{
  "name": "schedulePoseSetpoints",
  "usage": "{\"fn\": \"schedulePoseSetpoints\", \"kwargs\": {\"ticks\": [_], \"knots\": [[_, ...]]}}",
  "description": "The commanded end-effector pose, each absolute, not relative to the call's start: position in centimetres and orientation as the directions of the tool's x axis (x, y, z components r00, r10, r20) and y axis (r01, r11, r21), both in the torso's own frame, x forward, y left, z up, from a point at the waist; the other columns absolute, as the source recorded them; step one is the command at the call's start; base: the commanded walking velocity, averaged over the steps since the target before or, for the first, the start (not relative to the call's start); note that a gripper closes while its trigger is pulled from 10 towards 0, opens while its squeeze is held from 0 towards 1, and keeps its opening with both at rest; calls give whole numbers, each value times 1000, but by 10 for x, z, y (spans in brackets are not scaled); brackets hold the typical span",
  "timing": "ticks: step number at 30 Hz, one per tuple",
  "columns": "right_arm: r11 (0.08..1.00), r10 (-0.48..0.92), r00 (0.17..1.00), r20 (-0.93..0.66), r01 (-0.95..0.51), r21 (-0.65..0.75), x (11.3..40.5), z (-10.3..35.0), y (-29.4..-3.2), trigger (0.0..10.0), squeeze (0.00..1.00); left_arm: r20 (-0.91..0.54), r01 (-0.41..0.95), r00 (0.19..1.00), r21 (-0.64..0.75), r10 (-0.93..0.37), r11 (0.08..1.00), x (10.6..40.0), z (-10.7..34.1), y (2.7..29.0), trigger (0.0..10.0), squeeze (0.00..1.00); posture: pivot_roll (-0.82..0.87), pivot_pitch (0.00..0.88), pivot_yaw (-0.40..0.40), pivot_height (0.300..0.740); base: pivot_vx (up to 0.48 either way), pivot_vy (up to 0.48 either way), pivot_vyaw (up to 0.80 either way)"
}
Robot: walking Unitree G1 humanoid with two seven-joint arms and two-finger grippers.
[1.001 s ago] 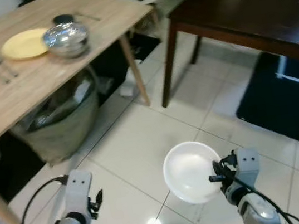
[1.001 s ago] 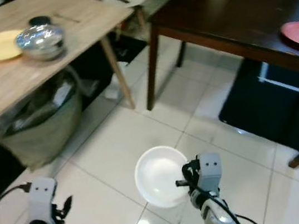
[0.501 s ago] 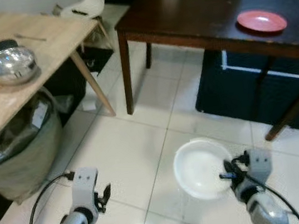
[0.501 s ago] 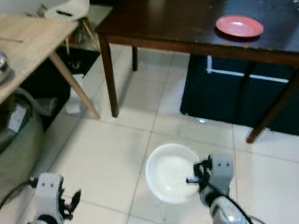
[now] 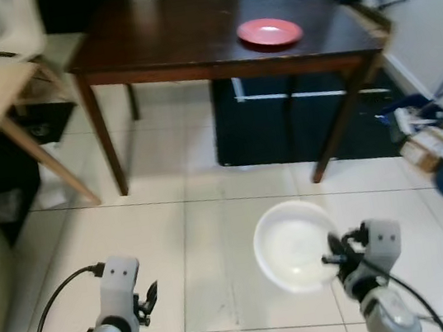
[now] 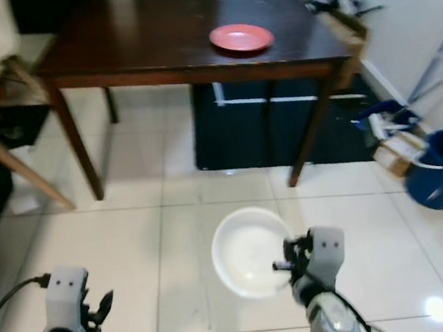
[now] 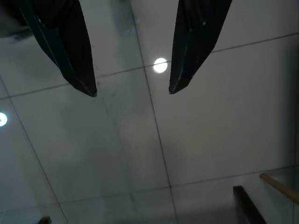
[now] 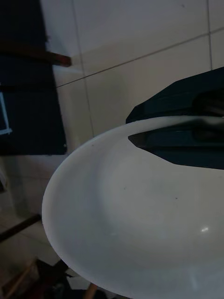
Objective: Setting the table
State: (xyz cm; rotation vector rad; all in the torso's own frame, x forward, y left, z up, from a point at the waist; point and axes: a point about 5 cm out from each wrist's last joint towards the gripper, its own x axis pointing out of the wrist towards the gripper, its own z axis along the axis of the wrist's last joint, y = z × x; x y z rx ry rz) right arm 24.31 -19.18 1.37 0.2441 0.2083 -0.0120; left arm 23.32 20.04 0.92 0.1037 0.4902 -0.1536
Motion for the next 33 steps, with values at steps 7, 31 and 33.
{"fn": "schedulePoseSetpoints", "kwargs": {"ticks": [7,31,33], "knots": [[974,9,982,-187,34,225,244,17,-196,10000,0,-443,191,883,45,-152,981,233,11,195,10000,0,-124,9,26,740,0,0,-307],[974,7,987,-158,29,227,246,22,-199,10000,0,-386,238,904,91,-186,967,237,16,189,10000,0,-131,7,23,740,0,0,0],[974,7,987,-160,30,226,246,22,-199,10000,0,-366,243,911,107,-189,964,237,18,189,10000,0,-131,7,22,740,0,0,0]]}}
